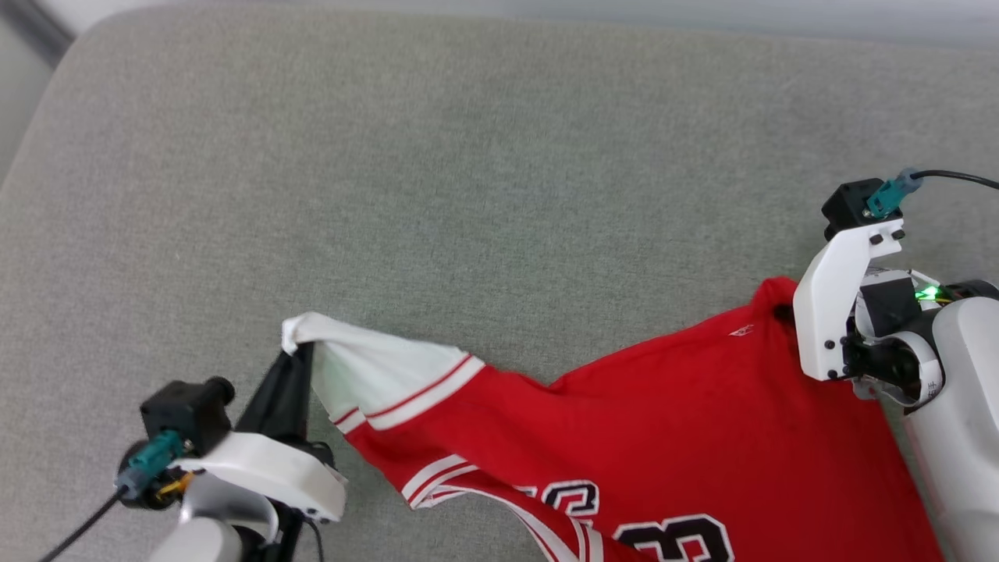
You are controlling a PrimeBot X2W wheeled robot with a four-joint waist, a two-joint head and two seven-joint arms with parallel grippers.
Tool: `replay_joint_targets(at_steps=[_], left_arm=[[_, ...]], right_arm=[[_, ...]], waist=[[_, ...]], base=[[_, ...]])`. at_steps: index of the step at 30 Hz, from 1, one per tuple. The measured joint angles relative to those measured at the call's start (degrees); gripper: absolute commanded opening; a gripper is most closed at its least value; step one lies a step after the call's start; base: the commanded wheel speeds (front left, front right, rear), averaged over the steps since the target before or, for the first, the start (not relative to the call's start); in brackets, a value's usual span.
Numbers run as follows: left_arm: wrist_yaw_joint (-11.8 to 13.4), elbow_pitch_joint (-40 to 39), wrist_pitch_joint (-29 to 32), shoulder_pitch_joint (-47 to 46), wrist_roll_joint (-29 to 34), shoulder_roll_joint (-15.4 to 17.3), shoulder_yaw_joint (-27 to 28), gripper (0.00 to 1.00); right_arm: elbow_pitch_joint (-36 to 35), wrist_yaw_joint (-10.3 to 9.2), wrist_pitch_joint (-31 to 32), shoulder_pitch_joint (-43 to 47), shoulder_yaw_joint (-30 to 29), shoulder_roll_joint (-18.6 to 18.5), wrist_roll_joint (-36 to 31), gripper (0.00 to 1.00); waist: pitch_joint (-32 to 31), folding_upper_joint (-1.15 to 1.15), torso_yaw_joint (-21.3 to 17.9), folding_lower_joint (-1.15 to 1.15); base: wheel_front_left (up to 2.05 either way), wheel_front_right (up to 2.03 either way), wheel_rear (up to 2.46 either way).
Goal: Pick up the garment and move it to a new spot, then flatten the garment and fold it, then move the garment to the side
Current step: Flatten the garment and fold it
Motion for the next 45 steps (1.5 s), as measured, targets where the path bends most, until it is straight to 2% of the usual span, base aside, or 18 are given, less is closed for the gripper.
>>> replay_joint_targets(at_steps=[5, 6, 8, 15, 16, 17, 20, 28, 33, 34, 41, 44, 45], left_arm=[[-1.0, 1.5, 1.5, -5.3, 1.2, 2.3, 0.7, 0.00], [-1.0, 1.5, 1.5, -5.3, 1.2, 2.3, 0.7, 0.00], [-2.0, 3.5, 3.0, -10.5, 1.7, 3.3, 1.2, 0.00], [-5.2, 13.1, 7.0, -26.4, 1.4, 2.3, 1.4, 0.00], [-5.2, 13.1, 7.0, -26.4, 1.4, 2.3, 1.4, 0.00], [-6.3, 17.3, 7.8, -31.5, 1.3, 1.7, 1.3, 0.00], [-7.6, 23.0, 8.3, -39.0, 1.6, 0.7, 1.3, 0.00], [-9.4, 32.7, 6.6, -61.0, 3.2, -0.4, 2.9, 0.00], [-10.4, 35.6, 4.9, -73.8, 5.9, 0.5, 3.0, 0.00], [-11.1, 37.7, 3.9, -80.2, 6.9, 0.7, 3.2, 0.00], [-12.5, 42.0, 1.9, -88.4, 7.2, 0.7, 3.7, 0.00], [-13.4, 45.2, 0.3, -90.3, 7.0, 0.2, 3.8, 0.00], [-14.7, 49.6, -1.7, -90.1, 6.7, -1.3, 3.1, 0.00]], right_arm=[[0.0, 0.01, -7.5, -0.5, -0.5, -0.1, -3.0, 0.00], [0.0, 0.01, -7.5, -0.5, -0.5, -0.1, -3.0, 0.00], [0.8, 0.02, -11.7, -2.0, -1.7, 0.4, -4.5, 0.00], [5.0, 0.02, -20.5, -8.4, -5.6, 2.8, -8.3, 0.00], [5.0, 0.02, -20.5, -8.4, -5.6, 2.8, -8.3, 0.00], [6.3, 0.02, -22.3, -11.1, -6.3, 3.2, -9.1, 0.00], [7.5, 0.02, -25.8, -15.6, -7.6, 3.7, -10.7, 0.00], [9.3, 0.02, -33.0, -31.8, -11.6, 4.4, -14.4, 0.00], [9.9, 0.02, -36.9, -42.4, -12.6, 4.3, -16.5, 0.00], [10.6, 0.02, -38.9, -48.0, -13.0, 4.4, -17.6, 0.00], [13.6, 0.02, -41.3, -56.2, -12.5, 5.0, -19.0, 0.00], [16.9, 0.02, -42.6, -59.2, -12.1, 5.8, -19.8, 0.00], [22.2, 0.02, -44.4, -60.1, -11.2, 6.6, -20.7, 0.00]], waist=[[-3.6, 0.00, -1.3, 0.00], [-3.6, 0.00, -1.3, 0.00], [-5.9, 0.00, -2.5, 0.00], [-10.3, 0.00, -5.5, 0.00], [-10.3, 0.00, -5.5, 0.00], [-10.9, 0.00, -6.4, -0.01], [-10.9, 0.00, -7.5, -0.01], [-4.8, 0.00, -8.4, 0.00], [0.7, 0.00, -8.8, 0.00], [4.1, 0.00, -8.9, 0.00], [10.3, 0.00, -9.1, 0.00], [14.1, 0.00, -8.9, 0.00], [17.9, 0.00, -8.4, 0.00]], base=[[0.00, 0.00, 0.00], [0.00, 0.00, 0.00], [0.00, 0.00, 0.00], [0.00, 0.00, 0.00], [0.00, 0.00, 0.00], [0.00, 0.00, 0.00], [0.00, 0.00, 0.00], [0.00, 0.00, 0.00], [0.00, 0.00, 0.00], [0.00, 0.00, 0.00], [0.00, 0.00, 0.00], [0.00, 0.00, 0.00], [0.00, 0.00, 0.00]])
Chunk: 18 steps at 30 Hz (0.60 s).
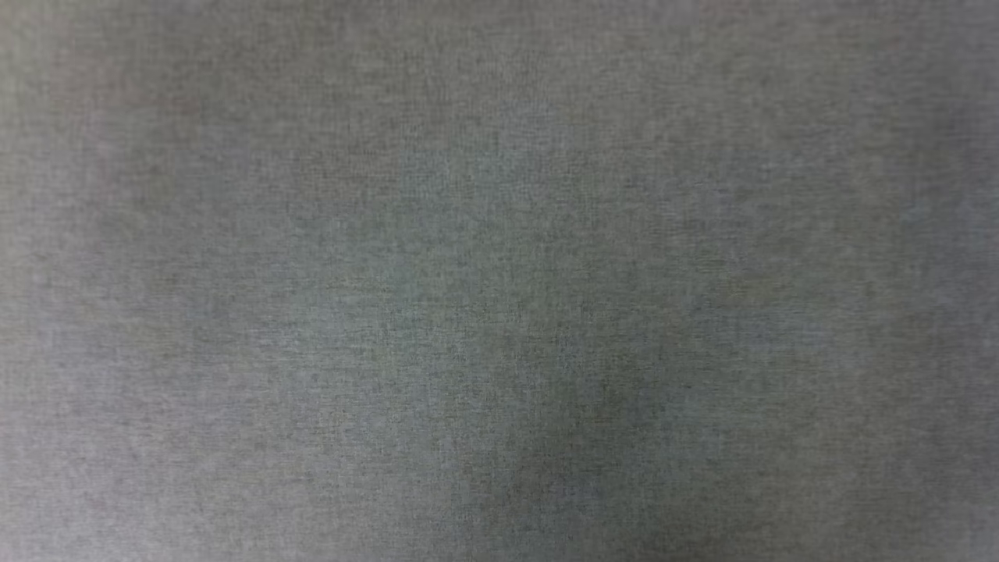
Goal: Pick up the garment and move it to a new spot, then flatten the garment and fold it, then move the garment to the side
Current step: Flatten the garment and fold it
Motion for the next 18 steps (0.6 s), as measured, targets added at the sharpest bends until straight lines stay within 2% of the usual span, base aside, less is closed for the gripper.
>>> replay_joint_targets(at_steps=[5, 11, 18], left_arm=[[-1.5, 4.8, -2.0, 1.8, -1.4, -1.4, 0.4, 0.00], [-3.0, 8.8, -3.5, 5.8, -2.5, -2.9, 0.3, 0.00], [-4.7, 11.3, -4.8, 18.7, -3.9, -4.0, 0.1, 0.00]], right_arm=[[5.6, 0.00, -2.0, -0.2, 1.5, 0.9, 0.1, 0.00], [10.3, 0.00, -4.3, 2.6, 3.7, 1.0, 1.4, 0.00], [13.5, 0.00, -8.9, 14.5, 8.0, 1.1, 4.8, 0.00]], waist=[[1.7, 0.00, 0.7, 0.00], [0.1, 0.00, 1.2, -0.01], [-5.4, 0.00, 1.3, -0.01]], base=[[0.00, 0.00, 0.00], [0.00, 0.00, 0.00], [0.00, 0.00, 0.00]])
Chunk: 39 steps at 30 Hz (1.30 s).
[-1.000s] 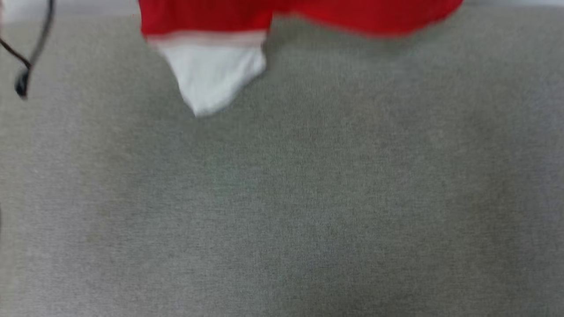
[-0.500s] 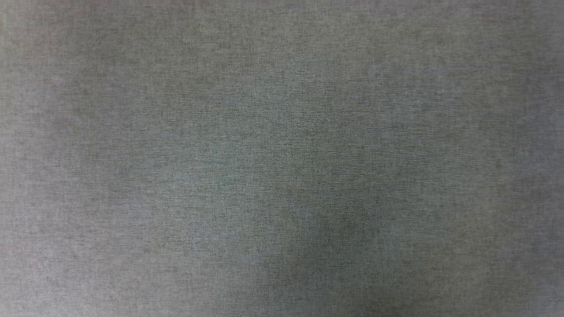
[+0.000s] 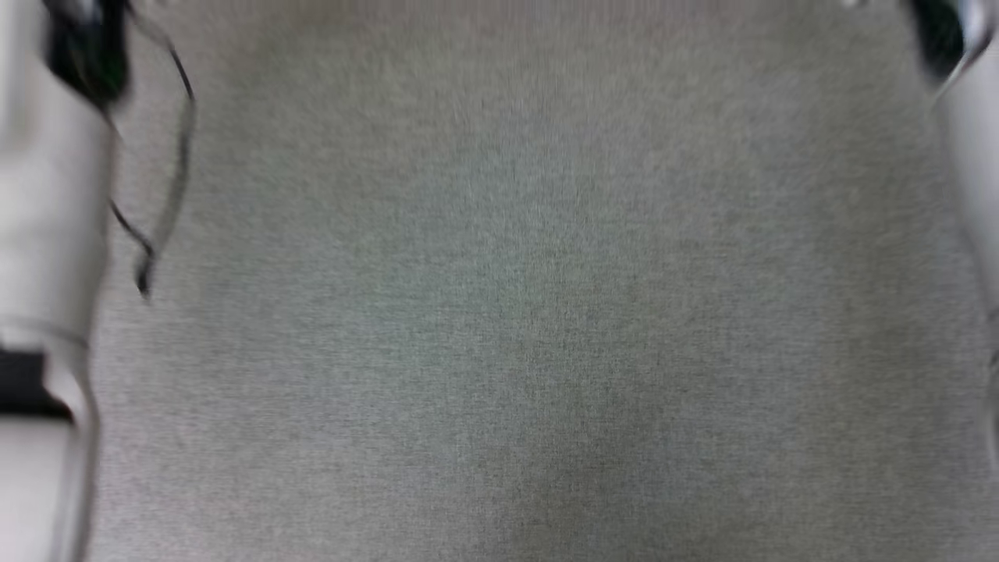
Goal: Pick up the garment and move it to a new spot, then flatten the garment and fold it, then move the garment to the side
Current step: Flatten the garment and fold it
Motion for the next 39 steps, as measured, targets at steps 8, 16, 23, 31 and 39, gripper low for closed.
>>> replay_joint_targets(at_steps=[8, 16, 23, 31, 39], left_arm=[[-0.7, -4.7, -0.1, 22.5, -1.7, -0.1, 1.6, 0.00], [3.1, -16.2, -0.2, 47.3, -3.9, 1.4, 4.7, 0.00], [10.4, -34.3, 2.9, 68.5, -7.6, 4.1, 8.0, 0.00], [22.0, -61.0, 11.3, 86.6, -7.3, 7.7, 8.6, 0.00], [28.2, -77.9, 18.6, 91.3, -6.1, 12.1, 9.4, 0.00]], right_arm=[[-1.8, 0.00, -3.4, 17.8, 5.1, -1.5, 7.1, 0.00], [-8.5, 0.04, -2.5, 37.0, 7.8, -4.1, 13.0, 0.00], [-19.9, 0.09, 1.0, 54.9, 4.4, -6.1, 14.4, 0.00], [-42.4, 0.11, 13.7, 75.6, -6.9, -4.3, 10.6, 0.00], [-69.3, 0.04, 33.6, 87.1, -14.1, 1.8, 4.8, 0.00]], waist=[[-8.9, 0.00, 0.5, 0.00], [-17.5, 0.00, 0.4, -0.01], [-23.8, 0.00, 0.6, -0.02], [-27.6, 0.00, 1.3, -0.02], [-26.8, 0.00, 0.8, -0.02]], base=[[0.00, 0.00, 0.00], [0.00, 0.00, 0.00], [0.00, 0.00, 0.00], [0.00, 0.00, 0.00], [0.00, 0.00, 0.00]])
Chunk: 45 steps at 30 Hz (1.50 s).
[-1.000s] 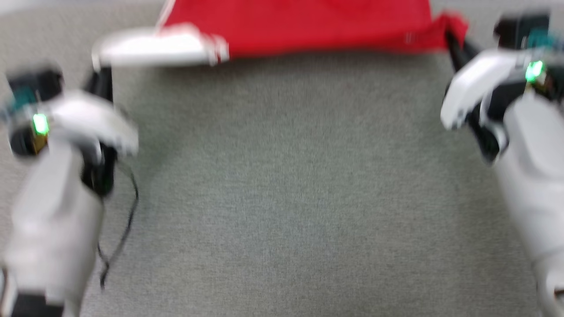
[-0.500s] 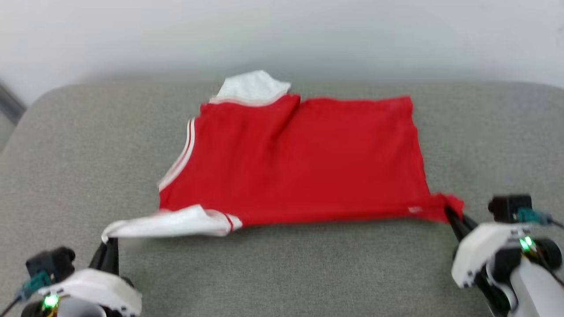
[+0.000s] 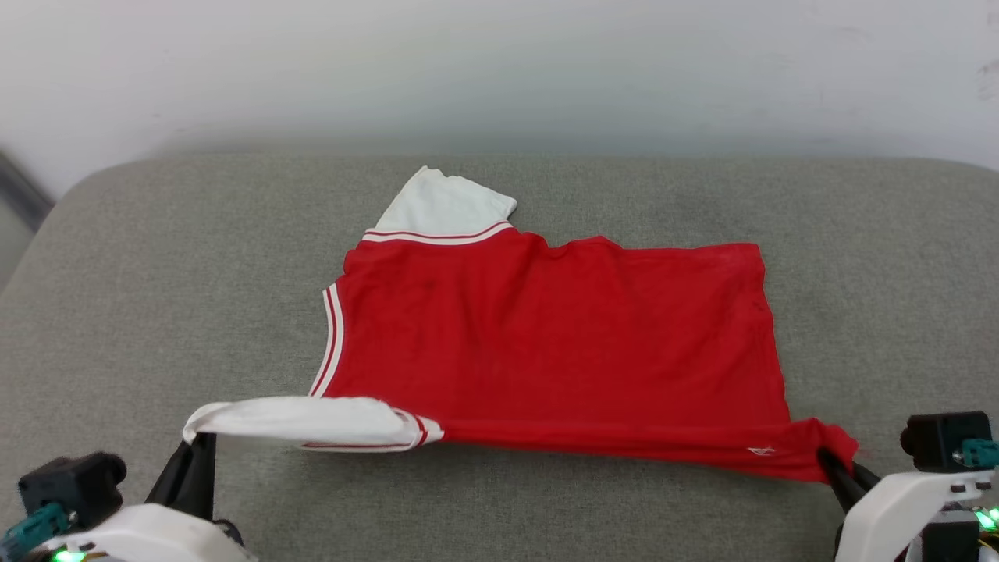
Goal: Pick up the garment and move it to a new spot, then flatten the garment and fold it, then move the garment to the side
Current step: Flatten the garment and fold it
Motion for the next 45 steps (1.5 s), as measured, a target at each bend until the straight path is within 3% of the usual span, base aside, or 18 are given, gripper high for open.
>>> replay_joint_targets(at_steps=[3, 8, 21, 22, 23, 24, 25, 26, 27, 37, 45], left_arm=[[-1.3, 1.2, 0.7, -4.0, -0.1, -0.2, -1.1, 0.00], [-5.3, 9.3, 2.4, -13.1, -1.1, -1.9, -4.2, 0.00], [-14.2, 31.2, 4.5, -29.1, -3.3, -6.6, -8.9, 0.00], [-15.0, 32.2, 4.7, -29.7, -3.6, -7.0, -9.2, 0.00], [-15.6, 33.5, 4.7, -30.3, -3.8, -7.3, -9.4, 0.00], [-16.3, 34.5, 5.0, -30.9, -4.1, -7.6, -9.7, 0.12], [-16.8, 35.4, 5.2, -31.5, -4.3, -7.9, -9.9, 0.43], [-17.1, 36.3, 5.1, -31.8, -4.4, -8.0, -10.0, 0.88], [-17.4, 36.9, 4.8, -32.2, -4.6, -8.2, -10.0, 1.00], [-18.9, 39.9, 3.1, -32.6, -5.2, -7.3, -9.1, 1.00], [-18.1, 33.6, 9.3, -29.6, -5.4, -1.7, -9.4, 1.00]], right_arm=[[-0.3, -0.01, 2.7, -1.9, 1.4, 0.2, -0.3, 0.00], [5.8, -0.03, 4.5, -9.4, 4.7, -1.7, -0.3, 0.00], [24.8, -0.04, -1.9, -24.8, 12.2, -4.8, 3.1, 0.00], [25.8, -0.03, -2.7, -25.4, 12.8, -5.0, 3.2, 0.05], [27.0, -0.01, -3.3, -26.1, 13.2, -5.2, 3.3, 0.19], [27.9, 0.00, -4.0, -26.5, 13.5, -5.3, 3.6, 0.45], [28.7, 0.01, -4.7, -26.8, 13.9, -5.5, 3.7, 0.89], [29.4, 0.01, -5.4, -27.1, 14.4, -5.7, 4.0, 1.00], [30.0, 0.01, -6.2, -27.2, 14.8, -5.9, 4.3, 1.00], [27.6, -0.04, -19.0, -23.3, 14.9, -7.6, 5.3, 1.00], [19.2, -0.04, -30.7, -18.0, 9.1, -4.2, 1.6, 1.00]], waist=[[1.4, 0.00, -0.2, 0.01], [5.3, 0.00, -0.5, 0.01], [13.7, 0.00, -0.9, 0.02], [14.0, 0.00, -0.9, 0.03], [14.2, 0.00, -0.9, 0.02], [14.3, 0.00, -0.9, 0.02], [14.3, 0.00, -0.9, 0.02], [14.3, 0.00, -0.9, 0.02], [14.2, 0.00, -0.9, 0.02], [10.1, 0.00, -0.9, 0.02], [5.3, 0.00, -2.0, 0.02]], base=[[0.00, 0.00, 0.00], [0.00, 0.00, 0.00], [0.00, 0.00, 0.00], [0.00, 0.00, 0.00], [0.00, 0.00, 0.00], [0.00, 0.00, 0.00], [0.00, 0.00, 0.00], [0.00, 0.00, 0.00], [0.00, 0.00, 0.00], [0.00, 0.00, 0.00], [0.00, 0.00, 0.00]])
